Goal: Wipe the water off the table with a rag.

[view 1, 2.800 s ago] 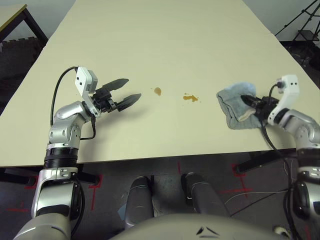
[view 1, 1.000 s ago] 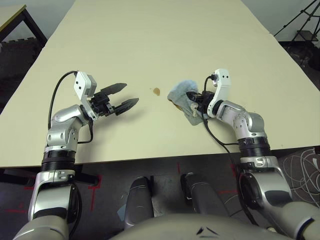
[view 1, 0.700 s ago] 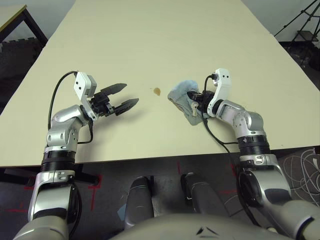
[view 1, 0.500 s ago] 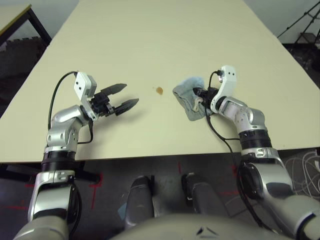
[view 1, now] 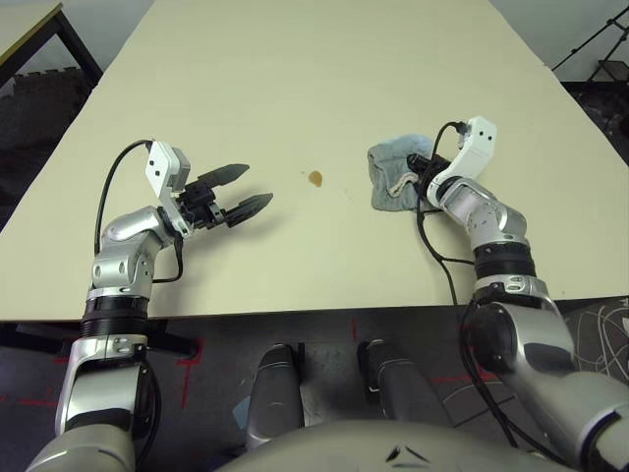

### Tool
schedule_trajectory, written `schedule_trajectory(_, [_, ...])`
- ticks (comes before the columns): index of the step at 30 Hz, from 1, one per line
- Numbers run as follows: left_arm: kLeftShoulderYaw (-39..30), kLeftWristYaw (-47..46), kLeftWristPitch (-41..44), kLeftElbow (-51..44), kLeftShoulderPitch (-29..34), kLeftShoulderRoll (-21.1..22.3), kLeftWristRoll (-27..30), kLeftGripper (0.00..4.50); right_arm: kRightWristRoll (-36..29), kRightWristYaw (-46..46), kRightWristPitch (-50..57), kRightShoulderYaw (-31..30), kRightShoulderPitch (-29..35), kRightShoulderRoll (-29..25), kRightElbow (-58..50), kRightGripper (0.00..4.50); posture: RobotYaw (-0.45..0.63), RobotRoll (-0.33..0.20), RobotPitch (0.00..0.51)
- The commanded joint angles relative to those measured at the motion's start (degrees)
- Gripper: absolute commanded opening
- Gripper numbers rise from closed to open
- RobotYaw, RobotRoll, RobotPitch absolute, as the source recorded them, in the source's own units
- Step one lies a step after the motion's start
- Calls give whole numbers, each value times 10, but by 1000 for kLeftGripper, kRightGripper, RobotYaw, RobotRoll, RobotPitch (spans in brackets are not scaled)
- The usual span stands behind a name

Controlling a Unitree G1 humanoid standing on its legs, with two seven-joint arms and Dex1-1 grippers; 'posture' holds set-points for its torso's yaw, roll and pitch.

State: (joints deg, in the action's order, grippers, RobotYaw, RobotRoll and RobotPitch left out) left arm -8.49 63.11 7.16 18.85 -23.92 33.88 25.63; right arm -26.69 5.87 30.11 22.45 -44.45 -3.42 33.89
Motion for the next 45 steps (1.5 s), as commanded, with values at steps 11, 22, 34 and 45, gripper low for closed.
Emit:
schedule_trajectory(11, [-11, 9, -4, -2, 24, 24, -3, 4500, -9, -24, 21, -29, -15, 94, 1, 6, -39, 0, 131])
schedule_trajectory(22, [-21, 10, 1, -22, 52, 34, 3, 4500, 17, 13, 34, -87, -29, 138, 56, 6, -17, 0, 141])
schedule_trajectory(34, [-29, -2, 9, -50, 75, 29, 7, 4500, 55, 119, 78, -215, -3, 153, 49, 6, 3, 0, 151])
schedule_trajectory(45, [-29, -9, 14, -62, 84, 26, 10, 4500, 71, 183, 90, -274, 12, 136, 31, 5, 8, 0, 153])
